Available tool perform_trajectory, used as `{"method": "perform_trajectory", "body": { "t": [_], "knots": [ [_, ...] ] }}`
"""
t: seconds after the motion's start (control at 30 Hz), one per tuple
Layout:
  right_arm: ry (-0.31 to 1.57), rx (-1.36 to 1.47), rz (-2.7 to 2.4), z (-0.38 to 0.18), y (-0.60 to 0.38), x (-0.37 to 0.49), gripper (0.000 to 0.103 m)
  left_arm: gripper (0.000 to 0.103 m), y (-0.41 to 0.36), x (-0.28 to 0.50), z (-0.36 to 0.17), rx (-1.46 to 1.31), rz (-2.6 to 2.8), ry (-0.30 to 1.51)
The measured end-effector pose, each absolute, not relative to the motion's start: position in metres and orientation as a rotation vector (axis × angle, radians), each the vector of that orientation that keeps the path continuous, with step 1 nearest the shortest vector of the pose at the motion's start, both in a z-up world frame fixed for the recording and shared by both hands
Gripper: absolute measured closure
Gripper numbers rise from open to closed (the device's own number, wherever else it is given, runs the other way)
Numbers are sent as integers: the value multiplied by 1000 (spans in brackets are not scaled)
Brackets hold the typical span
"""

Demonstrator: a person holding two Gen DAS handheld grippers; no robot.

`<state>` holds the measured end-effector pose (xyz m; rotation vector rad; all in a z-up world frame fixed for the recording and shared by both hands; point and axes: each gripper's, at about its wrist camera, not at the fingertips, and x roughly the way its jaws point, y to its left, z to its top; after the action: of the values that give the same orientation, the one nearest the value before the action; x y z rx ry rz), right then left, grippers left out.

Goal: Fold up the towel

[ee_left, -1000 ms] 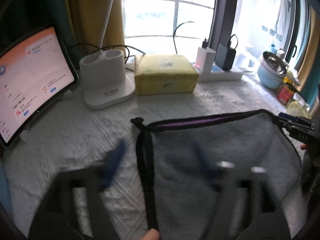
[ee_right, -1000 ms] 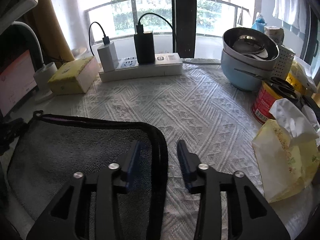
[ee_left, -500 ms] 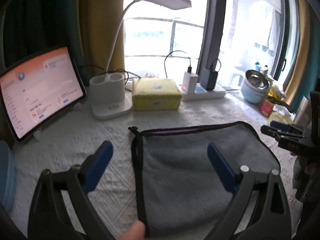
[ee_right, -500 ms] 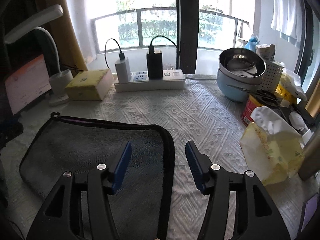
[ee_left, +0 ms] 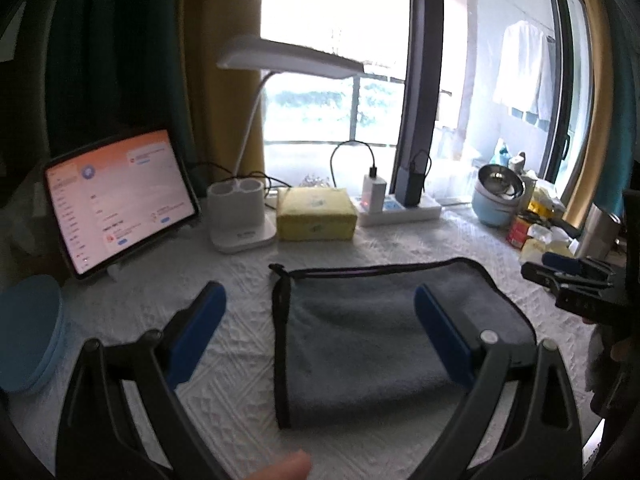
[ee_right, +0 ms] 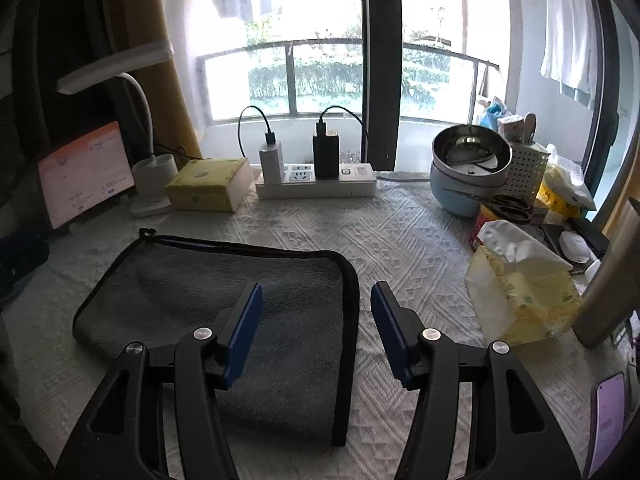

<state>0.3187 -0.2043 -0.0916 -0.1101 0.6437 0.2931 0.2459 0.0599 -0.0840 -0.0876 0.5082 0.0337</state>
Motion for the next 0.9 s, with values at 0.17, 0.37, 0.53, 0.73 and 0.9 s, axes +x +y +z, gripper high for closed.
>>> {"method": "perform_trajectory", "body": {
  "t": [0.17,0.37,0.53,0.73,0.9],
  "knots": [
    [612,-115,297,-79,-206,300,44,7,57,223,-74,-105,31,470],
    [575,-121,311,-64,-207,275,44,7,52,195,-57,-91,39,422],
    [545,-122,316,-51,-207,253,44,7,46,172,-46,-70,51,383],
    [516,-111,313,-41,-209,226,44,7,39,151,-43,-74,47,359],
    [489,-112,306,-31,-212,204,44,7,34,134,-37,-69,40,337]
  ]
}}
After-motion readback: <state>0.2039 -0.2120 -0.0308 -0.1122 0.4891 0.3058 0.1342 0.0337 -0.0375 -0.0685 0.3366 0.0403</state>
